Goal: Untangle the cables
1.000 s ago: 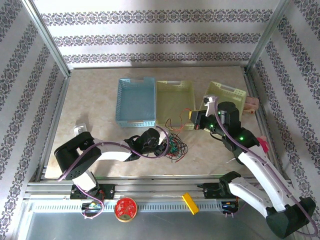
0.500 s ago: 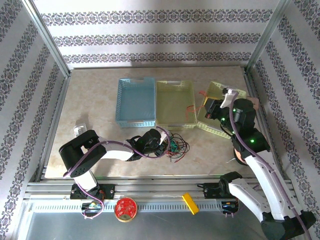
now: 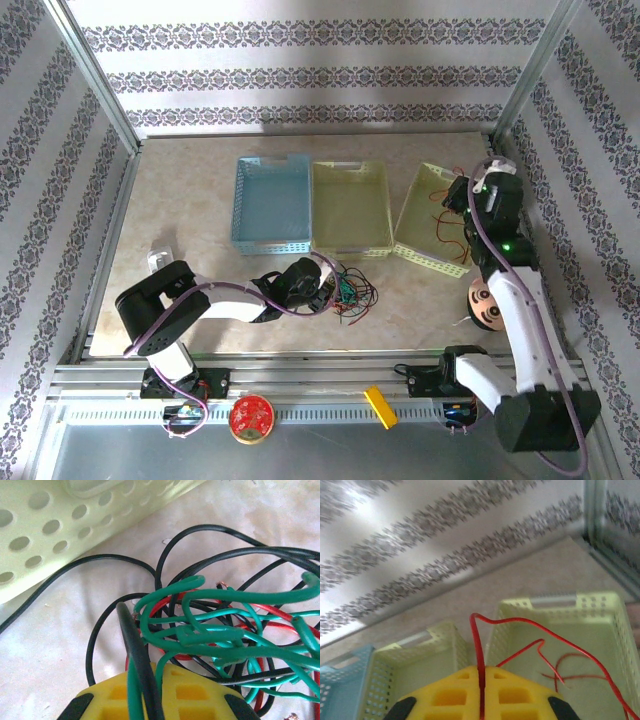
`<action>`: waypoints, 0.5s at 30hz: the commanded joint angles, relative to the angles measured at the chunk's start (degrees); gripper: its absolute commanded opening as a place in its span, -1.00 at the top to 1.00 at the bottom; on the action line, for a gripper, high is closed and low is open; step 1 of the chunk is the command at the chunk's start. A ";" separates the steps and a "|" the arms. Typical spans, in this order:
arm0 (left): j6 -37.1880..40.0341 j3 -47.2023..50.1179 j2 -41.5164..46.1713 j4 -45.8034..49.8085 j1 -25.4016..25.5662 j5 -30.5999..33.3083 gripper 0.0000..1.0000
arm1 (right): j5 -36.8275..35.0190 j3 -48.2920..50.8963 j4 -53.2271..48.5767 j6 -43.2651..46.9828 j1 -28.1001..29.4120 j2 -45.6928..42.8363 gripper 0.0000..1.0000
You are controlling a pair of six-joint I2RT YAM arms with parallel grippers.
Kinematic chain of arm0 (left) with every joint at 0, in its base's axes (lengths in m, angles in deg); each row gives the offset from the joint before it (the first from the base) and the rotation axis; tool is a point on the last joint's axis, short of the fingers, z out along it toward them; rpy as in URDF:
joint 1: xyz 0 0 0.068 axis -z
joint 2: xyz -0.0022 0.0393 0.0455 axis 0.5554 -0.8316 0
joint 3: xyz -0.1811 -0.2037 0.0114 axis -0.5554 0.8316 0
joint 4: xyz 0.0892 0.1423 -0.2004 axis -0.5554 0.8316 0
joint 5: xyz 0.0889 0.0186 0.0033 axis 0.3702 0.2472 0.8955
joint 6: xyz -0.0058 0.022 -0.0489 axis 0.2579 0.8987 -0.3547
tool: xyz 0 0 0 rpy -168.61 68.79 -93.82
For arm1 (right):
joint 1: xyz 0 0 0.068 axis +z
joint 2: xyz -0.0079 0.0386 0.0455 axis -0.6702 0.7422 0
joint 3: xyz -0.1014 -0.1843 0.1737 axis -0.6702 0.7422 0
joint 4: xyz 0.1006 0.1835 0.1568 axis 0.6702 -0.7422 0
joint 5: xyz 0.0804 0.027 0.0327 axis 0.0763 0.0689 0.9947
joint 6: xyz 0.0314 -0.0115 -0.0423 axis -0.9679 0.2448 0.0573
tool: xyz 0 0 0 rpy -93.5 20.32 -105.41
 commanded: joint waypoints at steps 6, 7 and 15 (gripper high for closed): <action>-1.13 0.60 2.83 1.09 0.97 1.10 1.00 | 1.66 7.03 -4.62 -7.48 -0.51 6.57 -0.09; -1.27 0.56 2.84 1.12 0.97 1.01 1.00 | 0.78 6.98 -6.66 -7.00 -0.26 6.51 -0.18; -1.67 2.14 3.62 -1.33 0.97 2.15 1.00 | 6.32 10.27 -14.79 0.65 10.82 -1.56 -0.24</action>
